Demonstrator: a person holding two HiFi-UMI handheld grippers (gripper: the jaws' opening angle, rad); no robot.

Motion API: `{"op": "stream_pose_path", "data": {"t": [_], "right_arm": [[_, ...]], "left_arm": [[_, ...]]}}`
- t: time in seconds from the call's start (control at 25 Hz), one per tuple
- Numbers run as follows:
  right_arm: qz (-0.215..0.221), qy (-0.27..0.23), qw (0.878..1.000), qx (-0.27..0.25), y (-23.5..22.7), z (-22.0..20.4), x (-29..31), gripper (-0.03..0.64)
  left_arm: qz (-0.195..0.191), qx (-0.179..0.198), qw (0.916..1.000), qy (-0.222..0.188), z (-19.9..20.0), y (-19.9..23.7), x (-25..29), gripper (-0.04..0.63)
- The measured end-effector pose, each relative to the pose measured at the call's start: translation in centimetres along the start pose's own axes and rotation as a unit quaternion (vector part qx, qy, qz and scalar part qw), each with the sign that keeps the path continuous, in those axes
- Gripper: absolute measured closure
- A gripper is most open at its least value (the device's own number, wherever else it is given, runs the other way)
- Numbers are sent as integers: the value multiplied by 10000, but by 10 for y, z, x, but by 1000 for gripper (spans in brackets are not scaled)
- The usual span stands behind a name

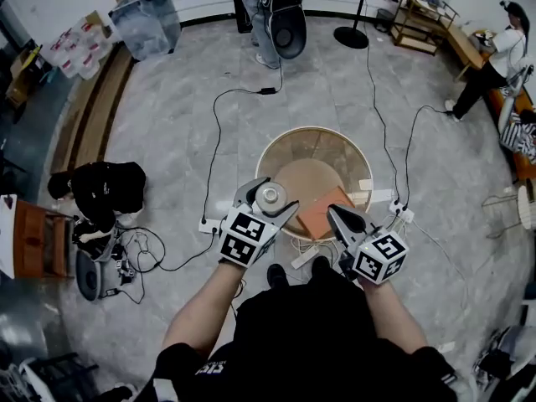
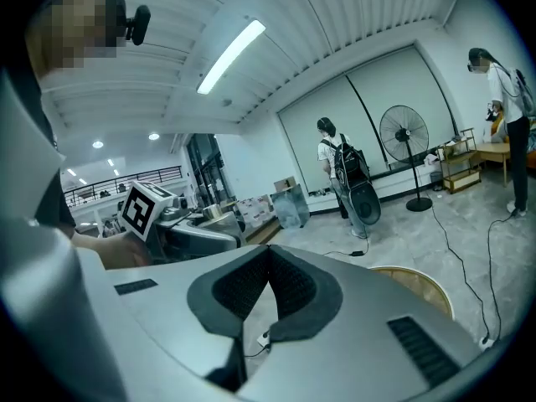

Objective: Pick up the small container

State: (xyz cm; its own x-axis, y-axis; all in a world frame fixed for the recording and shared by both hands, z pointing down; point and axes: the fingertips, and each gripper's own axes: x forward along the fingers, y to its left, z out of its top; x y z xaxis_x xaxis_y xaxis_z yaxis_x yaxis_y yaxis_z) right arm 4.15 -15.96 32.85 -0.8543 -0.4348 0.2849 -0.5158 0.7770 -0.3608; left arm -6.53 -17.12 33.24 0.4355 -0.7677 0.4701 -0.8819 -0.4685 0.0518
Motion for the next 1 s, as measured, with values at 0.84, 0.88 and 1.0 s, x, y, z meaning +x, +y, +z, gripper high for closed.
{"op": "stream_pose_path", "data": {"t": [0.84, 0.88, 1.0], "right_arm": [[215, -1007, 9937, -437, -97, 86, -86, 606], [266, -989, 9937, -452, -100, 85, -86, 604], [349, -969, 9936, -469, -106, 84, -87, 606]], "left_arm": [[834, -386, 9958, -38, 44, -35, 38, 249], [837, -393, 9957, -12, 44, -38, 41, 249], [823, -367, 9959, 86, 45, -45, 49, 249]]}}
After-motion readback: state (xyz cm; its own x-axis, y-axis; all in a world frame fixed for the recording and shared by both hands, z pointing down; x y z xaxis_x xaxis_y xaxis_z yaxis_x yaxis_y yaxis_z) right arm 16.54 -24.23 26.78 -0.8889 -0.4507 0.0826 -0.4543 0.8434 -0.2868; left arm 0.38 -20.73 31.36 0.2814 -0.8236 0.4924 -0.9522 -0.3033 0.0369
